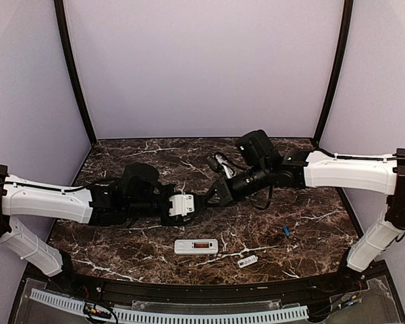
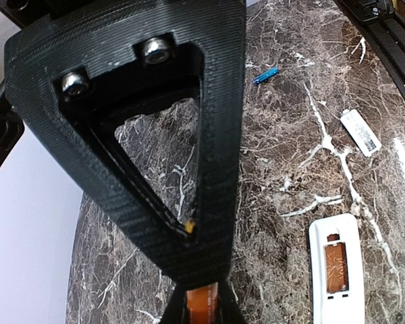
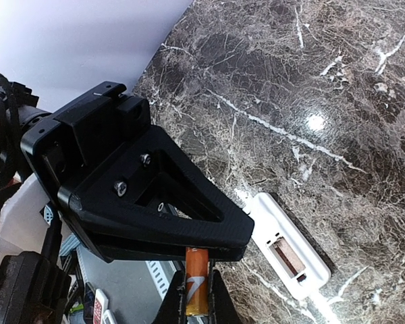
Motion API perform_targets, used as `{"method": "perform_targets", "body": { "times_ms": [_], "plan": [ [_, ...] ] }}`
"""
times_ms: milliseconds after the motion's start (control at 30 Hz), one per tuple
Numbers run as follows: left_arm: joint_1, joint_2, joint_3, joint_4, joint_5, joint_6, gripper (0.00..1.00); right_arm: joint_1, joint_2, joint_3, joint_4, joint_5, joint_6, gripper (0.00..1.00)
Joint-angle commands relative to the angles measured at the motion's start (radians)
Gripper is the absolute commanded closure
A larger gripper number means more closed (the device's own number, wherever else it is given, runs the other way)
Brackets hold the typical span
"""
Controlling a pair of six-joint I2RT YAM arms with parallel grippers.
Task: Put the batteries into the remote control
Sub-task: Adjust the battery cover.
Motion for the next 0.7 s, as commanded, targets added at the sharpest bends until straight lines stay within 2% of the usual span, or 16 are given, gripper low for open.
{"method": "perform_targets", "body": {
  "times_ms": [0,167,267,333,500,667],
  "plan": [
    [-0.003,-0.005,0.015,-0.057,0.046,-0.035,1.00,-0.009,0.012,-0.021,0.014,0.003,-0.017,1.00],
    [-0.003,0.003,0.025,-0.107,0.061,-0.067,1.00,-0.009,0.035,-0.038,0.012,-0.006,-0.015,1.00],
    [-0.002,0.029,0.058,-0.189,0.081,-0.117,1.00,-0.009,0.045,-0.049,-0.013,-0.001,-0.026,0.82],
    [-0.003,0.051,0.080,-0.273,0.097,-0.150,1.00,-0.009,0.037,-0.069,-0.022,0.015,-0.034,0.75],
    [-0.003,0.088,0.107,-0.426,0.158,-0.225,1.00,-0.030,0.022,-0.121,-0.034,0.036,-0.046,0.70],
    [-0.009,0.190,0.177,-0.545,0.184,-0.286,1.00,-0.055,0.019,-0.157,-0.038,0.066,-0.050,0.69]
  ]
}}
